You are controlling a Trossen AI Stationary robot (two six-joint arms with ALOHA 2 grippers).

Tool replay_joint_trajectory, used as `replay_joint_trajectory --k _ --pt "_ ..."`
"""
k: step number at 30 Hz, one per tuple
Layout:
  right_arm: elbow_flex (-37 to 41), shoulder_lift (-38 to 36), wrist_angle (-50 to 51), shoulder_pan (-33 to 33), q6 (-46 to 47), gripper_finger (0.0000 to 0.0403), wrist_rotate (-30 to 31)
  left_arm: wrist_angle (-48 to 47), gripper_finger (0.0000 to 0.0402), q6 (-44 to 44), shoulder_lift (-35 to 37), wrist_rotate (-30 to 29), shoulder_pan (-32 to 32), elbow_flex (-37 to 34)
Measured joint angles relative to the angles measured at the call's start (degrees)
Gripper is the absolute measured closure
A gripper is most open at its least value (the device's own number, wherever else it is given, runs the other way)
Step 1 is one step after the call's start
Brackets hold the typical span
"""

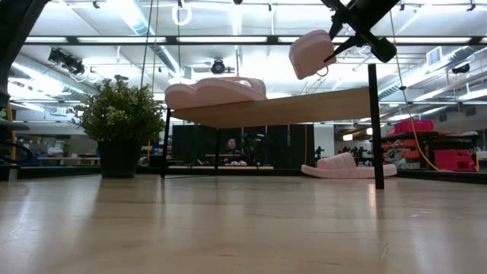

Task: Pick and place slides into the shelf
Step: Put the pink slide on the shelf

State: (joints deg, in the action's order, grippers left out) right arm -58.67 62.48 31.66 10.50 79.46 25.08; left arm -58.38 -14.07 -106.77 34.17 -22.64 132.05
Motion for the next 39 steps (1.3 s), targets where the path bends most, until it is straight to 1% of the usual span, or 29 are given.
replay_joint_trajectory --k 2,3,5,8,10,12,13,16,20,23,26,30,33,39 --pt "0.0 0.0 0.0 0.27 0.0 0.0334 -0.11 0.64 0.0394 1.77 1.24 -3.16 -0.37 -3.37" --pt "0.0 0.0 0.0 0.24 0.0 0.0334 -0.12 3.14 0.0396 2.9 2.12 -4.46 -0.42 -5.97" --pt "0.0 -0.05 -0.02 0.26 -0.04 0.0334 -0.13 10.65 0.0396 6.57 5.69 -5.92 -0.7 -13.77" --pt "-0.02 -0.12 -0.1 0.24 -0.09 0.0334 -0.17 28.08 0.0386 14.53 12.81 -8.95 -0.96 -29.23" --pt "-0.03 -0.13 -0.23 0.26 -0.09 0.0334 -0.25 37.85 0.038 18.79 17.96 -13.28 -1.37 -39.29" --pt "-0.04 -0.13 -0.28 0.24 -0.05 0.0334 -0.32 45.05 0.0379 19.44 23.06 -16.75 -1.74 -47.53" --pt "-0.04 -0.13 -0.33 0.26 0.05 0.0334 -0.26 47.14 0.0381 19.14 25.48 -17.37 -2.11 -50.73" --pt "-0.04 -0.13 -0.42 0.26 0.64 0.0334 -0.27 49.28 0.039 17.1 31.22 -17.95 -2.58 -57.36" --pt "-0.08 0.02 -0.45 0.26 3.19 0.0334 0.9 48.91 0.0397 16.43 34.99 -19.27 -2.54 -61.93" --pt "-0.12 0.68 -0.44 0.26 4.51 0.0334 1.1 48.8 0.0391 16.42 36.19 -19.96 -2.58 -63.46" --pt "-0.17 2.13 -0.59 0.24 5.23 0.0334 0.4 48.43 0.0379 16.44 36.16 -20.31 -2.6 -63.57" --pt "-0.17 4.39 -1.8 0.24 6.68 0.0334 -0.49 48.52 0.0374 16.4 36.11 -20.33 -2.49 -63.58" --pt "-0.17 5.33 -3.41 0.21 8.86 0.0334 -0.94 48.49 0.038 16.36 36.05 -20.24 -2.5 -63.58" --pt "-0.17 6.49 -3.47 0.16 12.2 0.0334 -2.65 48.17 0.0396 15.63 36.03 -20.28 -2.71 -63.58"
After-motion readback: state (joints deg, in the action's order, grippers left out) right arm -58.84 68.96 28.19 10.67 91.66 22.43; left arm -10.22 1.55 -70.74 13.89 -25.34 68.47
